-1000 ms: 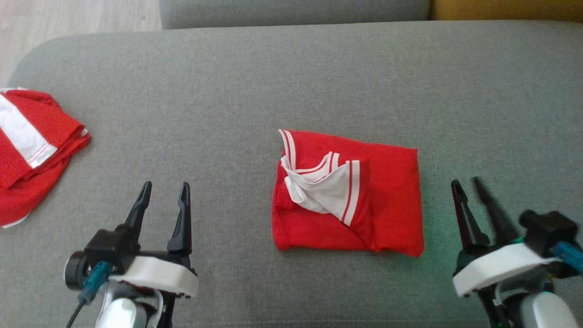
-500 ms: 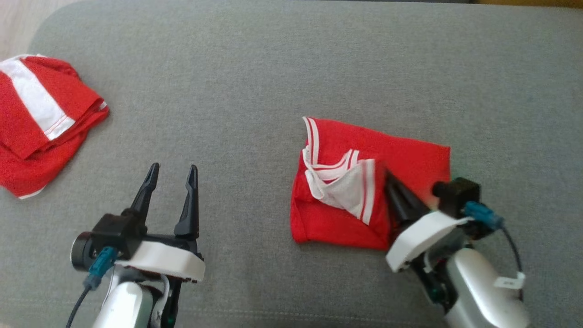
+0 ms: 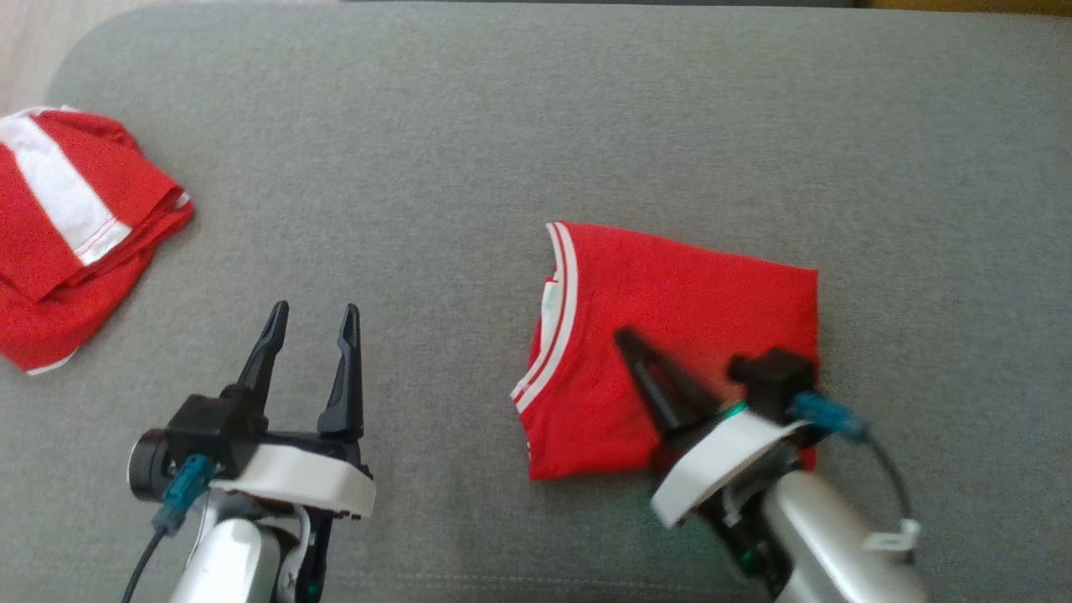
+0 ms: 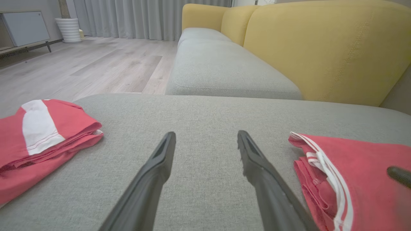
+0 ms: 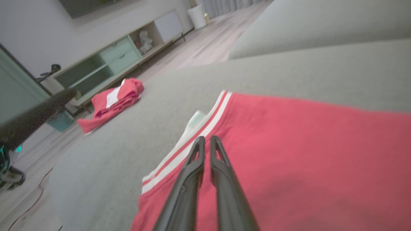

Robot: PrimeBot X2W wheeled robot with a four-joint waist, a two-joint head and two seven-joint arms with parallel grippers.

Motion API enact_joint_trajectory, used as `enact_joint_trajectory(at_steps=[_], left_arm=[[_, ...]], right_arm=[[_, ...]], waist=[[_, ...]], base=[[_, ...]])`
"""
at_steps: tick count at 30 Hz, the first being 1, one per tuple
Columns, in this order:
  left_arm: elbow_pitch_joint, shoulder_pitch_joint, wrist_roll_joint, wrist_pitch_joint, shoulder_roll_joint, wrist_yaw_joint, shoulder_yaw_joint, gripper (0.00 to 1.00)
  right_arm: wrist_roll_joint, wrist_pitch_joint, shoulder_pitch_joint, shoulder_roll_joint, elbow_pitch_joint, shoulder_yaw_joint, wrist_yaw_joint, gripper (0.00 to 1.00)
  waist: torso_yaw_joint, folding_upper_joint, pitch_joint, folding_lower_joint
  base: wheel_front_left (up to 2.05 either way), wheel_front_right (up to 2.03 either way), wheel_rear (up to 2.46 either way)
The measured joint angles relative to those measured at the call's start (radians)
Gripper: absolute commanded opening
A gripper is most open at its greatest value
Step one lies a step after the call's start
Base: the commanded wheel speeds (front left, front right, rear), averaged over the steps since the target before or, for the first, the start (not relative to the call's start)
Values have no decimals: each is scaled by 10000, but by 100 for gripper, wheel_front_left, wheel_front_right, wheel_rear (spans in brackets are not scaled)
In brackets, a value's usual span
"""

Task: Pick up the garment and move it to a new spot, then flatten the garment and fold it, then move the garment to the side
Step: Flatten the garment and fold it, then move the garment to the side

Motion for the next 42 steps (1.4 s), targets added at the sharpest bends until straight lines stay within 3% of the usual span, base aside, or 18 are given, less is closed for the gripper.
enact_joint_trajectory(at_steps=[8,9,15,23,42], left_arm=[[-75,77,-132,0,46,104,173,100],[-102,125,-130,-2,82,117,192,100],[-192,515,-128,4,253,201,211,100],[-426,989,-173,138,374,217,194,100],[-782,1987,-169,635,715,616,98,100]], right_arm=[[-1034,-533,312,-98,-1210,-2669,0,100],[-1287,-495,632,-136,-1601,-3373,0,100],[-1958,-88,1825,-167,-2905,-4767,0,100],[-2228,725,3019,-67,-4059,-5296,0,100],[-2460,1580,4472,184,-5020,-5384,0,100]], waist=[[-497,0,-234,0],[-599,0,-321,0],[-781,0,-643,0],[-833,0,-1244,0],[-905,0,-2227,-1]], base=[[0,0,0],[0,0,0],[0,0,0],[0,0,0],[0,0,0]])
